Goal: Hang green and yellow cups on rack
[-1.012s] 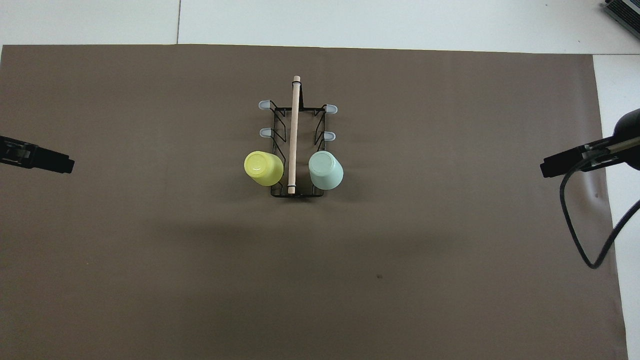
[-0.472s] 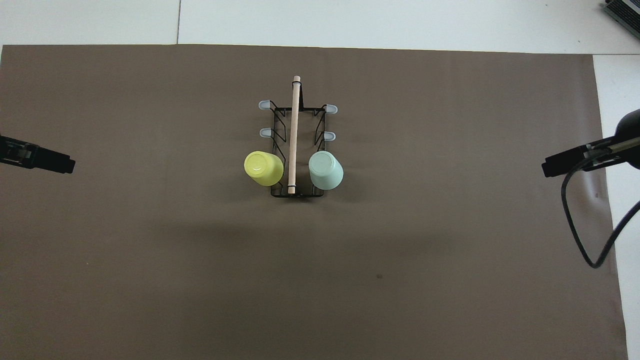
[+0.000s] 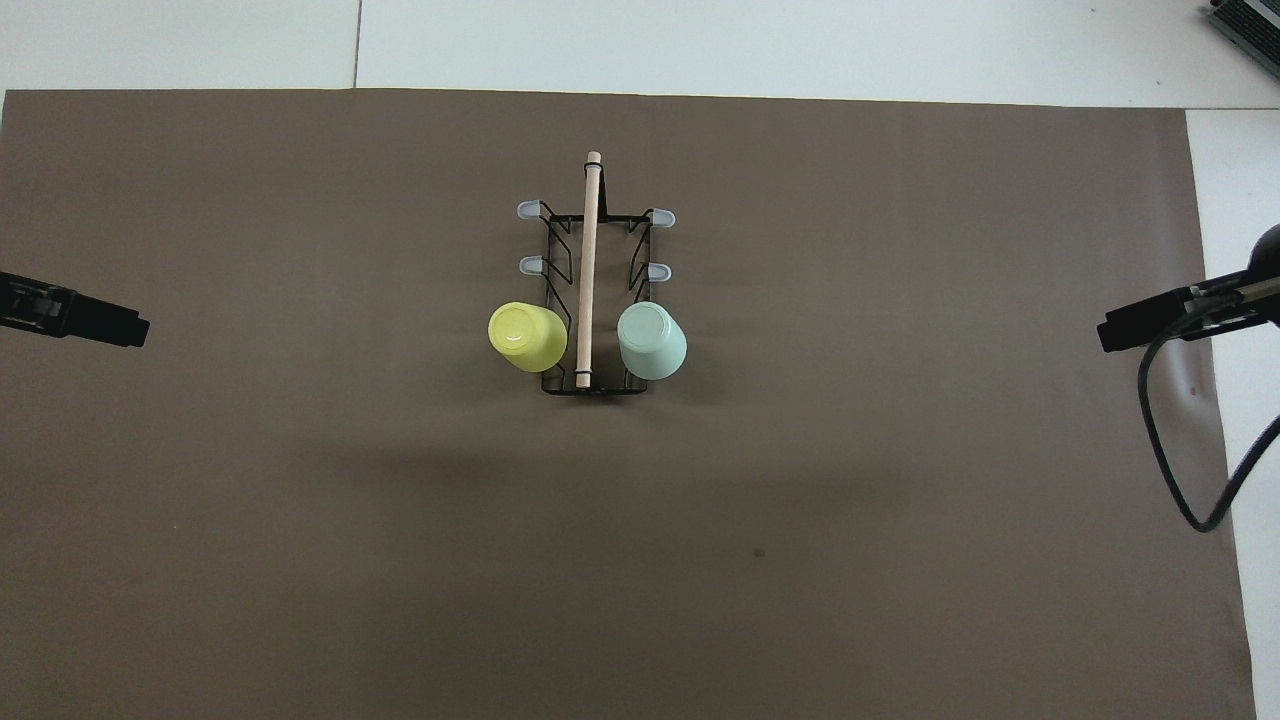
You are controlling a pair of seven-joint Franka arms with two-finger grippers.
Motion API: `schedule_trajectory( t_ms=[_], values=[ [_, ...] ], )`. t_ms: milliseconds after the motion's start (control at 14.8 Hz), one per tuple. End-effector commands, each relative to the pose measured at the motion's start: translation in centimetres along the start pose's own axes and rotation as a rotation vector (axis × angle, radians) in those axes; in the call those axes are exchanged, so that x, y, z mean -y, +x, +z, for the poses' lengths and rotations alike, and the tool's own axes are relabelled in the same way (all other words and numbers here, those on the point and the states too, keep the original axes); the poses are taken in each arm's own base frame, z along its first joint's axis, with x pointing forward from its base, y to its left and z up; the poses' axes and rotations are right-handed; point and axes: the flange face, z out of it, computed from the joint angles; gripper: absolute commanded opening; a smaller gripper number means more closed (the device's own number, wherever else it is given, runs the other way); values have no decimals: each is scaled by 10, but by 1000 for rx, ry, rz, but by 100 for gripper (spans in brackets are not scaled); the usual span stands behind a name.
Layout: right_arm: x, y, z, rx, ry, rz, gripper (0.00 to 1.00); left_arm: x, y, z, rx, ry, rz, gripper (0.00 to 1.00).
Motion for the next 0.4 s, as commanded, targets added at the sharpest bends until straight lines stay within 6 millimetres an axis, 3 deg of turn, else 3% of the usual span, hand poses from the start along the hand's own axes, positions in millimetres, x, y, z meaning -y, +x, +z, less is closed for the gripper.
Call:
schedule_trajectory(
  t_ms=[0, 337],
  values=[
    [-1, 0, -5, -14, -11, 5, 100, -3, -7, -2, 0, 13, -5, 100],
    [0, -1, -7, -18, -10, 4, 100, -1, -7, -4, 2, 13, -11, 100]
  ],
)
